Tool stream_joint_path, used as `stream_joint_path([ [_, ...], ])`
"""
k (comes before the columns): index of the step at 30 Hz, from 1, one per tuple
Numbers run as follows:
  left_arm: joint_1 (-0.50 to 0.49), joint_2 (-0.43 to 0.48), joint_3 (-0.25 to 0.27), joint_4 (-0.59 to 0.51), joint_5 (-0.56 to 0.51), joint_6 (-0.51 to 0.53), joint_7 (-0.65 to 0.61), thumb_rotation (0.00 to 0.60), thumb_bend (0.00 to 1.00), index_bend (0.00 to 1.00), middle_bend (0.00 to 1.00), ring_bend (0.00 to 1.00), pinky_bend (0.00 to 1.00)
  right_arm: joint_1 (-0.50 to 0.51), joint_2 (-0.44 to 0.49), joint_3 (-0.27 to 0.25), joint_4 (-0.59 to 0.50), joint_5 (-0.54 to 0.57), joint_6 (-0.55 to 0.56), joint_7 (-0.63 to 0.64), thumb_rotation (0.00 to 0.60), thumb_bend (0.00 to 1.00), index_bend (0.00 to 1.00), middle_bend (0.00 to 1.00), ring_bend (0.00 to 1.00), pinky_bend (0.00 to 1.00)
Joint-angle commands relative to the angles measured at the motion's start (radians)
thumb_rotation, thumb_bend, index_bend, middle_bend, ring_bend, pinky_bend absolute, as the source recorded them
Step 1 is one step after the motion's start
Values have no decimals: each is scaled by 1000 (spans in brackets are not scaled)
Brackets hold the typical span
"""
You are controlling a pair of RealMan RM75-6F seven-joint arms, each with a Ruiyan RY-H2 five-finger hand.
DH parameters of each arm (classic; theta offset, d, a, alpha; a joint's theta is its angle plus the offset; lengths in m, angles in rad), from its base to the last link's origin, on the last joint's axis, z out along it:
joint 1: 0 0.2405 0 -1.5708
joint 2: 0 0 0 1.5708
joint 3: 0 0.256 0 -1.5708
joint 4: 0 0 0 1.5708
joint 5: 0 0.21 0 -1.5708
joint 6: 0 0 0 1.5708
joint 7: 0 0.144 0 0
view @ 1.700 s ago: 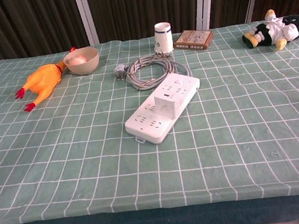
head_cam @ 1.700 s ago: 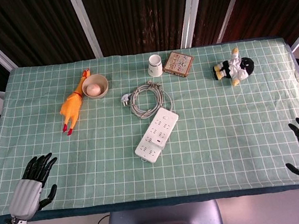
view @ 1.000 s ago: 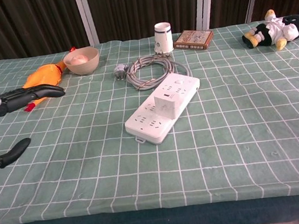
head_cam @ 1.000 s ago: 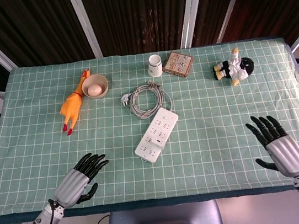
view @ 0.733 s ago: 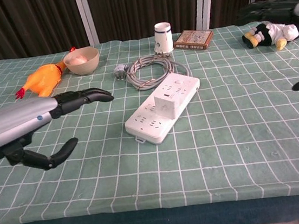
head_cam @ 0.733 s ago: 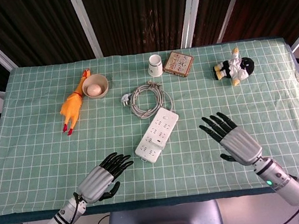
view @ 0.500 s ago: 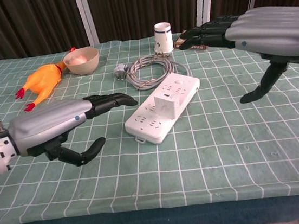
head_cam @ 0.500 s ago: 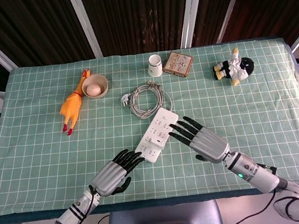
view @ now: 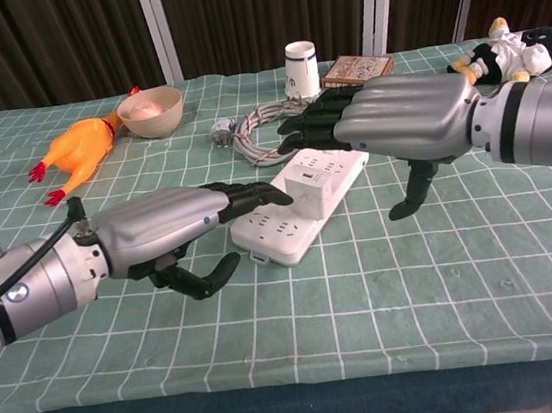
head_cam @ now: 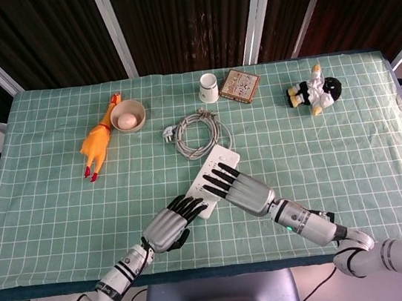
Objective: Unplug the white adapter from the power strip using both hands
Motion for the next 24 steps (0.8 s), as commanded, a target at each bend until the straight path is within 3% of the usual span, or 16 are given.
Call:
stream_joint_path([
  [1, -15, -21, -2, 7, -30, -9, 38, 600, 656, 0, 0, 0, 0, 14, -33, 6, 24, 31, 2, -30, 600, 220, 2, 31, 0, 7],
  [19, -34, -52, 40, 60, -82, -6, 62, 600, 656, 0, 0, 0, 0, 67, -131, -1, 68, 172, -18, -159, 600, 223, 41, 57, 0, 20],
  [24, -37, -53, 52, 57, -78, 3, 72, 600, 655, 0, 0, 0, 0, 83, -159, -5, 76, 203, -18, -212, 600, 274, 73, 82, 0, 36],
])
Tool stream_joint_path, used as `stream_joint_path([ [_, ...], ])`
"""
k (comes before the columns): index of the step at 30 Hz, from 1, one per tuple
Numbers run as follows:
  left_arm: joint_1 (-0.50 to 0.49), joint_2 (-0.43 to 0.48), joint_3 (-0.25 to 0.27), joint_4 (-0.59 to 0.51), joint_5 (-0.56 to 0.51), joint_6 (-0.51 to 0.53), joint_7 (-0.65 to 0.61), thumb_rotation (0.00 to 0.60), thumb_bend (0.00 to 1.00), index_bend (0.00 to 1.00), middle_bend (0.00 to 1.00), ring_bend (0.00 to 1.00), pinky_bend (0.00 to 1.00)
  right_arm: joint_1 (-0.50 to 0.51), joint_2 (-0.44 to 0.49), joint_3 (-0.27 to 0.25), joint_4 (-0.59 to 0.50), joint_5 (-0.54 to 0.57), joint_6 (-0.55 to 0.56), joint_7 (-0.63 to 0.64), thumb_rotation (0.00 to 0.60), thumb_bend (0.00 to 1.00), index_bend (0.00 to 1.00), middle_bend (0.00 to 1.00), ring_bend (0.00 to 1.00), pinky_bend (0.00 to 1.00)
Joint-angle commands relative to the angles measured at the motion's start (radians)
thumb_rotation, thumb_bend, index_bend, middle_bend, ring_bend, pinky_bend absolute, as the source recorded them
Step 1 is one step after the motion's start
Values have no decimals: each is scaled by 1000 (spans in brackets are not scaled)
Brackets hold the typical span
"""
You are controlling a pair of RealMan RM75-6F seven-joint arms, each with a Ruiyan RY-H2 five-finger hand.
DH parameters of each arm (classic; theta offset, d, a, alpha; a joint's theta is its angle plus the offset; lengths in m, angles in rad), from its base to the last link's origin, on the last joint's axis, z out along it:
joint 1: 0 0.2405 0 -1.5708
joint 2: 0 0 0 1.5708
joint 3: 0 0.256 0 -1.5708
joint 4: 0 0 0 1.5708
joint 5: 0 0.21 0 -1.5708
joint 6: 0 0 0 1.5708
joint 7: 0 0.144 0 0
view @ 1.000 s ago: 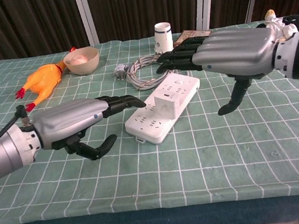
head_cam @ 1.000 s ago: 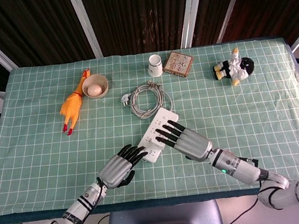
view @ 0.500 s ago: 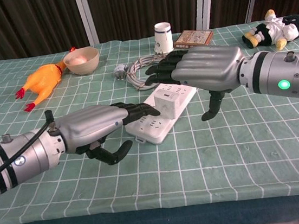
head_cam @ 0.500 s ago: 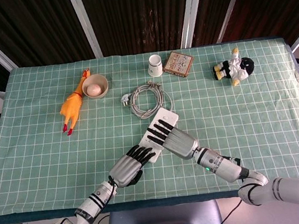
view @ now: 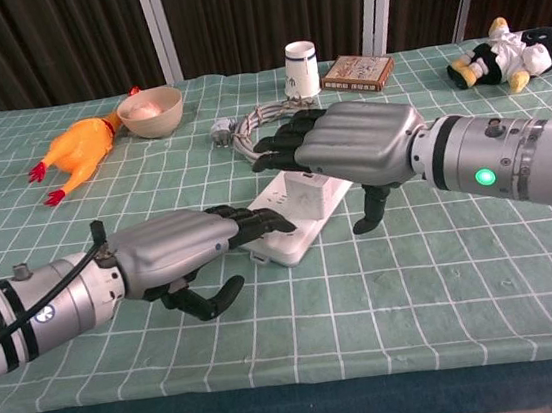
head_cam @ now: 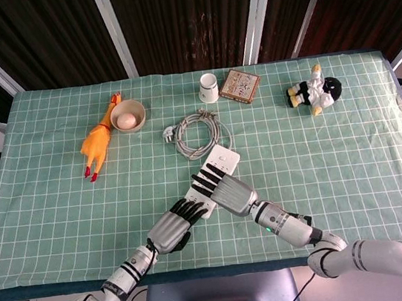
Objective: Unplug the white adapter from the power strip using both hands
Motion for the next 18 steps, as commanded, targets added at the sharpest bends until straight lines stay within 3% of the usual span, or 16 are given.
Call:
stream_joint_path([
  [1, -2, -2, 5, 1, -2, 1, 6, 600, 655, 0, 0, 0, 0, 11, -18, -5, 8, 20, -3, -34, 600, 276, 78, 86, 0, 37],
  [8, -10, -11, 12, 0, -21, -4, 34, 600, 655, 0, 0, 0, 0, 27, -59, -9, 29, 87, -12, -103, 600, 276, 163, 149, 0, 65],
  [18, -20, -11, 23, -4, -46, -12, 60, 600, 654, 0, 0, 0, 0, 48, -78, -12, 31, 132, 2, -130, 600, 276, 189, 168, 0, 79],
])
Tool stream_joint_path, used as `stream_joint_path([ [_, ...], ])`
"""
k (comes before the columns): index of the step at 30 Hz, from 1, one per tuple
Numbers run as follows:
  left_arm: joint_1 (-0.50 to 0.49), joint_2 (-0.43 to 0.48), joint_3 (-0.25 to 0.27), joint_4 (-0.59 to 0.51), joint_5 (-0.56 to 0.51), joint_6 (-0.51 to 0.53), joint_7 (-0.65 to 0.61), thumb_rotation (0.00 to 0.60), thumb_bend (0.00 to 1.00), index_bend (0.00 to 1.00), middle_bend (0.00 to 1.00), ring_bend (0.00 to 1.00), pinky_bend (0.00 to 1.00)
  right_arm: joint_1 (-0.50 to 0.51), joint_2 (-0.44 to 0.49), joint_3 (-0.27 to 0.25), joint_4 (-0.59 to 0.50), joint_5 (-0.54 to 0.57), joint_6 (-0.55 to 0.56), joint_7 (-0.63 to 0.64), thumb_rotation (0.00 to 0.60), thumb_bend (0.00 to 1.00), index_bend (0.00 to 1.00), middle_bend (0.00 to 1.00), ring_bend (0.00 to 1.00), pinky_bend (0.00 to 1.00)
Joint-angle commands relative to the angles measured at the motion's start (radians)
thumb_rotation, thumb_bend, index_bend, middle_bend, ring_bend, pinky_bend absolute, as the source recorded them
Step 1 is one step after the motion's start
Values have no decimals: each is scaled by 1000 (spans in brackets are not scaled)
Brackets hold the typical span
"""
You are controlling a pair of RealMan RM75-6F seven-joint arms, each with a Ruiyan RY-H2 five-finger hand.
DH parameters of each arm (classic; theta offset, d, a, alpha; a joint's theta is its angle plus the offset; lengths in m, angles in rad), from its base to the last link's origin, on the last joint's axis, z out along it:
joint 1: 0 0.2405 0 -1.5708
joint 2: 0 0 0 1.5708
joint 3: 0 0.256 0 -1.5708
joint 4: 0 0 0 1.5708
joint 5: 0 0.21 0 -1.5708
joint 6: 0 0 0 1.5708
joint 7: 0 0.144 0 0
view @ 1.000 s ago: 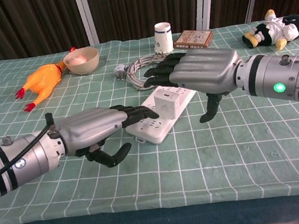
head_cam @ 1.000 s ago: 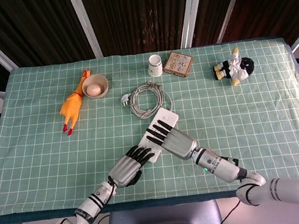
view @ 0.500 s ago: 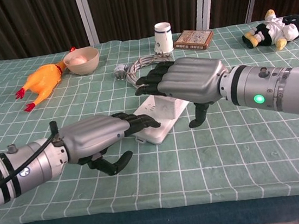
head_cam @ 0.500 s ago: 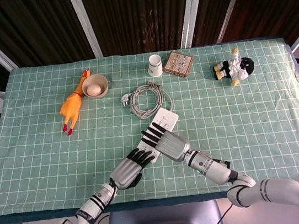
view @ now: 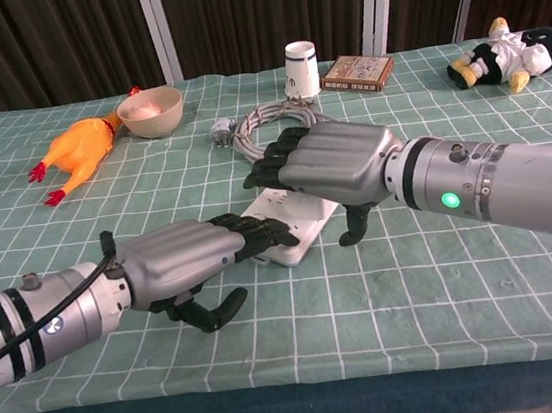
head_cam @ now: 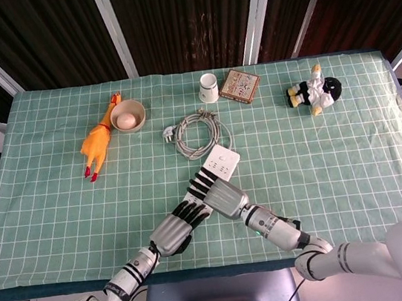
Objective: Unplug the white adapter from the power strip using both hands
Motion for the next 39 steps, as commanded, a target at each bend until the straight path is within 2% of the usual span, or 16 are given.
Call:
stream_joint_path([
  [1, -2, 2, 2, -3, -5, -1, 4, 600, 655, 0, 0, 0, 0, 5, -2, -1, -1, 5, 7, -9, 600, 276, 194, 172, 0, 83],
  [8, -6, 5, 9, -13, -6, 3, 18, 600, 655, 0, 0, 0, 0, 22, -14, -5, 5, 14, 28, -49, 600, 311, 269, 229, 6, 110],
  [14, -10, 4, 15, -15, -14, 3, 31, 600, 657, 0, 0, 0, 0, 32, -25, -14, 24, 27, 44, -103, 600, 349, 338, 245, 57, 162],
  [26, -13, 5, 22, -13, -27, 6, 47, 600, 656, 0, 0, 0, 0, 40, -17, -26, 20, 58, 55, -131, 600, 359, 315, 245, 62, 168],
  [39, -19, 1, 27, -13, -37, 7, 63, 600, 657, 0, 0, 0, 0, 48, -35, -40, 44, 55, 74, -122, 600, 362, 370, 250, 87, 200],
])
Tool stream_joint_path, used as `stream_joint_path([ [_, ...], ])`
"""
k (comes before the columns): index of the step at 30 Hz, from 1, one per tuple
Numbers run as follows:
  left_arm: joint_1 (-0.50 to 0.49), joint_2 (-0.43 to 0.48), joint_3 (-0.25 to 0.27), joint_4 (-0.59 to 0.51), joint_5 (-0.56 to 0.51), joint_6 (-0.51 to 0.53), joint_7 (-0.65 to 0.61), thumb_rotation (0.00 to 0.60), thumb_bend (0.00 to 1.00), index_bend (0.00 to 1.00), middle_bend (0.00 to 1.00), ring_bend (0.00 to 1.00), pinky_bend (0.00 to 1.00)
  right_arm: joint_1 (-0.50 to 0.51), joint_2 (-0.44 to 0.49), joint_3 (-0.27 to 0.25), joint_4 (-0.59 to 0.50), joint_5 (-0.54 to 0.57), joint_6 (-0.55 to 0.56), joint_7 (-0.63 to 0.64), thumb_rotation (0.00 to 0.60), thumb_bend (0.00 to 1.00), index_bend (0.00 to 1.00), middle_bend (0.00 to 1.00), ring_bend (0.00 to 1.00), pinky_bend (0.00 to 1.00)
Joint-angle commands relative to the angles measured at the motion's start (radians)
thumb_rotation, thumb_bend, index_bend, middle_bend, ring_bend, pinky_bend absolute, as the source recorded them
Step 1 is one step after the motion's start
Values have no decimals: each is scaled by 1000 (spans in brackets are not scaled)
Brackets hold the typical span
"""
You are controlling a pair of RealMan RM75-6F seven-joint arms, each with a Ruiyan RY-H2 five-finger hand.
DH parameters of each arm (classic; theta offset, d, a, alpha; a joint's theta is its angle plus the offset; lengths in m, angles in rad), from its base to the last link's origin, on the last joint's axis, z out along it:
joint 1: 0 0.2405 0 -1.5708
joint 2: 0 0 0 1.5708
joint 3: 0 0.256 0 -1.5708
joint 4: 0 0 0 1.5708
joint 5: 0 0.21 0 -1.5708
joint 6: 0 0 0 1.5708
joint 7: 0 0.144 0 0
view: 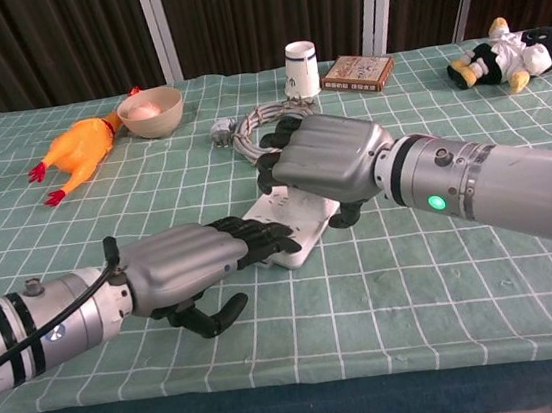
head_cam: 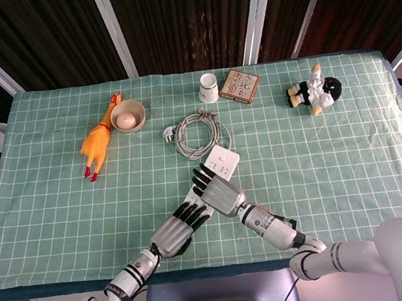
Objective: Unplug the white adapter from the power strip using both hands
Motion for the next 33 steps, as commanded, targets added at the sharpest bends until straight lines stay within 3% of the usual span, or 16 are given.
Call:
stream_joint_path([
  [1, -1, 1, 1, -2, -1, 0, 1, 600, 657, 0, 0, 0, 0, 1, -2, -1, 4, -1, 5, 2, 600, 363, 374, 253, 90, 203],
  [15, -7, -3, 7, 7, -13, -5, 14, 600, 657, 0, 0, 0, 0, 4, -33, -10, 48, -22, 28, 28, 600, 379, 469, 324, 172, 287],
  [33, -11, -17, 18, 13, -20, -5, 42, 600, 657, 0, 0, 0, 0, -4, -32, -16, 54, -50, 47, 69, 600, 404, 776, 567, 401, 499],
])
